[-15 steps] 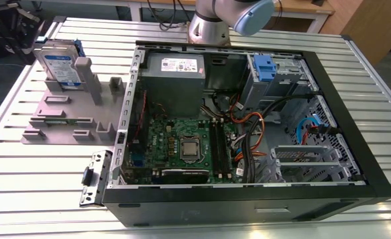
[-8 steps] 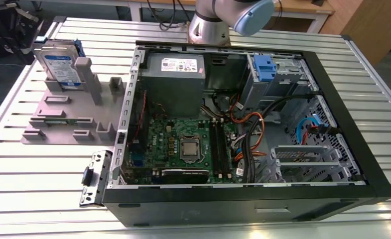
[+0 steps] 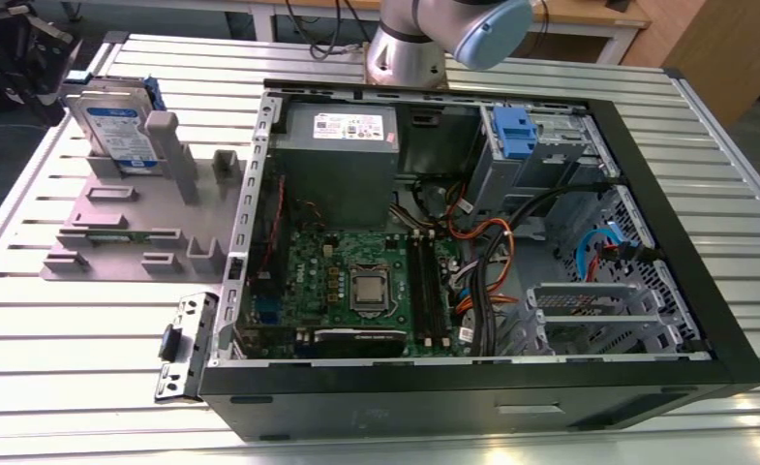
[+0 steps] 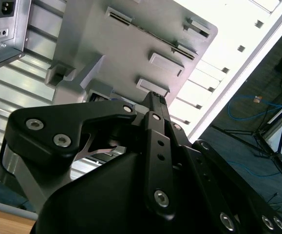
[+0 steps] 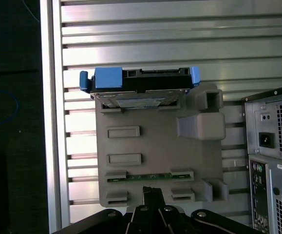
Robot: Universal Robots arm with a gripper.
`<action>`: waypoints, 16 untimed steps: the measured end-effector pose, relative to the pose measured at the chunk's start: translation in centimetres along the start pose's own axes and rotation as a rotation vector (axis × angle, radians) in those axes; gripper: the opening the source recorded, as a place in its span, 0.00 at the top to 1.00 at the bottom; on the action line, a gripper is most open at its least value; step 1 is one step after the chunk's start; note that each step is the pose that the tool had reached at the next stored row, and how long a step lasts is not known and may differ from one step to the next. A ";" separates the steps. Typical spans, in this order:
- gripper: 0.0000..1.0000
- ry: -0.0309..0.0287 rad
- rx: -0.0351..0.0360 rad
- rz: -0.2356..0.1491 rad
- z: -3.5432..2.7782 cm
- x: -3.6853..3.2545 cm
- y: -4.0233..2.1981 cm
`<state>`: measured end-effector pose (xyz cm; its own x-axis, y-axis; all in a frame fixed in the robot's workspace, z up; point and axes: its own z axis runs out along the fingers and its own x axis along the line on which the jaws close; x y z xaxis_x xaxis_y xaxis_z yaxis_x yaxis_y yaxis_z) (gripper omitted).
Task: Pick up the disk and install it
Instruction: 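Reach for the disk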
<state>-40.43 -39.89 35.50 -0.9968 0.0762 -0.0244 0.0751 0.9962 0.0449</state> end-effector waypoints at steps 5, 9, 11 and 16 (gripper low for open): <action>0.90 0.0000 0.0000 0.000 0.00 0.13 -0.01; 0.90 0.0000 0.0000 0.000 0.00 0.25 -0.02; 0.90 -0.0001 0.0000 0.000 0.00 0.31 -0.03; 0.90 -0.0001 0.0000 0.000 0.00 0.45 -0.03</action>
<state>-40.88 -39.89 35.49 -0.9968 0.0763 -0.0245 0.0751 0.9962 0.0450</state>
